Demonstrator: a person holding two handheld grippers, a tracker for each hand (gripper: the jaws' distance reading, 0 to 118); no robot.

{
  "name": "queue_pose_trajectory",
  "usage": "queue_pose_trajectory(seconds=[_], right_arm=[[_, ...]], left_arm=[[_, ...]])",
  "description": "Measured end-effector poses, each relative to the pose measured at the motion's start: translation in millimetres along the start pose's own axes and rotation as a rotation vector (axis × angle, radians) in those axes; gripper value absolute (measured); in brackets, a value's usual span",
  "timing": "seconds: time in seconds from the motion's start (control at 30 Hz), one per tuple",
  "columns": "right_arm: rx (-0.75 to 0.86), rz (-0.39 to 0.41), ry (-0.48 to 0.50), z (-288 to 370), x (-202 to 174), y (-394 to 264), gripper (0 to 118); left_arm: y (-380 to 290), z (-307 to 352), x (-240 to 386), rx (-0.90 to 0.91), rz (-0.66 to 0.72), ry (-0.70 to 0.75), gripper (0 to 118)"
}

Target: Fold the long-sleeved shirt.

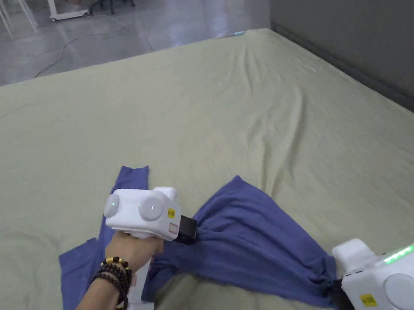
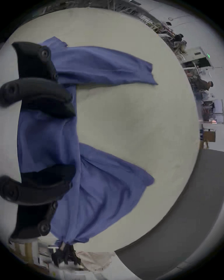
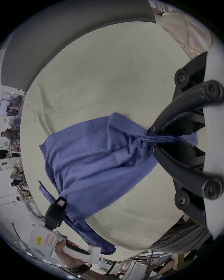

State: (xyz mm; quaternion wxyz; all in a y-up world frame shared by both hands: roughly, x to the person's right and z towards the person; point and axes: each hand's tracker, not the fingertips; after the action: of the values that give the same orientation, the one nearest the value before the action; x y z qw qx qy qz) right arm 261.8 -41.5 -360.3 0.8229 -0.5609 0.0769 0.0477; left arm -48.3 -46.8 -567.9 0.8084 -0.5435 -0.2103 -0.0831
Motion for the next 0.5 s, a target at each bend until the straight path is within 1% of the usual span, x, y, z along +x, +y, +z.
queue_pose_trajectory(seconds=[0.03, 0.07, 0.1, 0.13, 0.17, 0.23, 0.33, 0.4, 0.43, 0.5], right_arm=[[-0.001, -0.002, 0.003, -0.2, 0.6, 0.5, 4], [-0.003, -0.005, 0.004, -0.8, 0.0, 1.0, 4], [-0.004, -0.005, 0.005, -1.3, -0.3, 1.0, 4], [-0.003, -0.002, 0.003, -1.5, -1.2, 0.6, 4], [0.003, 0.002, 0.002, -1.0, -2.4, 0.4, 4], [0.009, 0.012, -0.006, 1.3, -5.6, 4.5, 4], [0.087, 0.023, -0.018, 19.9, -6.3, 19.0, 4], [0.169, 0.035, -0.018, 42.3, -6.3, 39.7, 4], [0.220, 0.039, -0.018, 57.7, -6.2, 55.3, 4], [0.314, 0.049, -0.011, 86.7, -6.2, 88.1, 4]], left_arm=[[-3.1, -2.3, -0.1, 0.008, -0.002, -0.015, 65], [-5.8, 4.1, 0.0, 0.032, -0.008, -0.009, 61], [-5.9, 11.5, -1.1, 0.036, 0.001, -0.013, 43], [-5.7, 19.0, -6.0, 0.060, 0.023, -0.011, 5], [-8.3, 26.1, -8.0, 0.098, 0.045, -0.028, 5], [-13.2, 38.9, -8.7, 0.104, 0.015, -0.037, 5], [-13.4, 61.6, -15.5, 0.158, -0.005, -0.021, 5], [-12.0, 83.3, -18.8, 0.195, 0.009, -0.009, 5], [-10.1, 97.3, -22.8, 0.252, 0.022, 0.015, 5], [-4.1, 126.4, -34.0, 0.313, 0.047, 0.029, 5]])
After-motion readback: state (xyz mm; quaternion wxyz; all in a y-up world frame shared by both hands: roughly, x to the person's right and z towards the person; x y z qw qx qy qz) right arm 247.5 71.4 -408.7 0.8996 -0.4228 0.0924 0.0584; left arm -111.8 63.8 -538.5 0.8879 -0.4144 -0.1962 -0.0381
